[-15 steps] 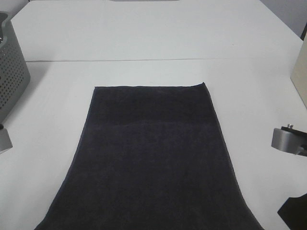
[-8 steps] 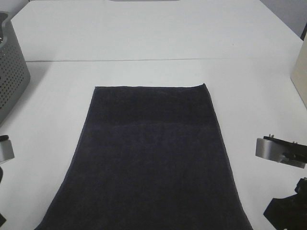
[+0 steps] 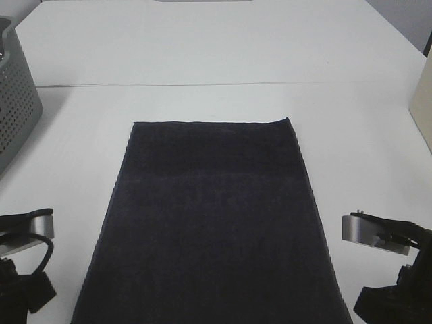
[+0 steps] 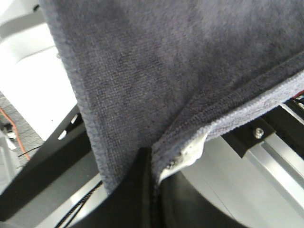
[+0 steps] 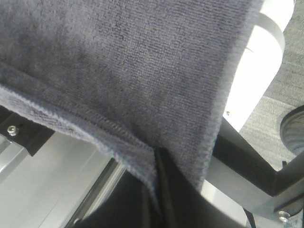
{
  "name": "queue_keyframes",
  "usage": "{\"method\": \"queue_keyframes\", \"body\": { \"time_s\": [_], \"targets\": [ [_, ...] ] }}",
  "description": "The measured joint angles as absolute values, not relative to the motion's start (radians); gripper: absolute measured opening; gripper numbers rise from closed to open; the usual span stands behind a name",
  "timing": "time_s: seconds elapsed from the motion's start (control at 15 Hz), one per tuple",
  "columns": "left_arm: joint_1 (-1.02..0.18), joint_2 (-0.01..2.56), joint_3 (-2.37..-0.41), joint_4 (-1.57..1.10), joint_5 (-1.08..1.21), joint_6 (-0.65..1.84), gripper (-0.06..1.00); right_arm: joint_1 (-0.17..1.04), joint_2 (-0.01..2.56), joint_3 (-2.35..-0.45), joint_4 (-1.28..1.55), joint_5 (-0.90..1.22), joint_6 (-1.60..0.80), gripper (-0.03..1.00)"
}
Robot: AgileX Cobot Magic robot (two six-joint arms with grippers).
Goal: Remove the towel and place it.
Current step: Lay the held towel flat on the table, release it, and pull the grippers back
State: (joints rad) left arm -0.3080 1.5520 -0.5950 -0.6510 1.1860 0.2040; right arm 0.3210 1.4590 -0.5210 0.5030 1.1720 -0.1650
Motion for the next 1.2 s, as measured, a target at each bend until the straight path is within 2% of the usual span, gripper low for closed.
{"method": "queue_keyframes", "body": {
  "time_s": [0.53,1.0,1.07,1.2],
  "targets": [
    [-0.308,1.823,-0.743,-0.568,1.194,0.199,0.00,0.319,1.750,-0.618,0.516,1.152,-0.252,0.01],
    [-0.308,1.914,-0.804,-0.533,1.198,0.222,0.00,0.319,1.828,-0.629,0.537,1.140,-0.280,0.01],
    [-0.317,1.924,-0.814,-0.526,1.199,0.229,0.00,0.319,1.828,-0.629,0.536,1.131,-0.282,0.01],
    [-0.409,1.953,-0.852,-0.482,1.199,0.238,0.00,0.319,1.828,-0.632,0.511,1.125,-0.282,0.01]
  ]
}}
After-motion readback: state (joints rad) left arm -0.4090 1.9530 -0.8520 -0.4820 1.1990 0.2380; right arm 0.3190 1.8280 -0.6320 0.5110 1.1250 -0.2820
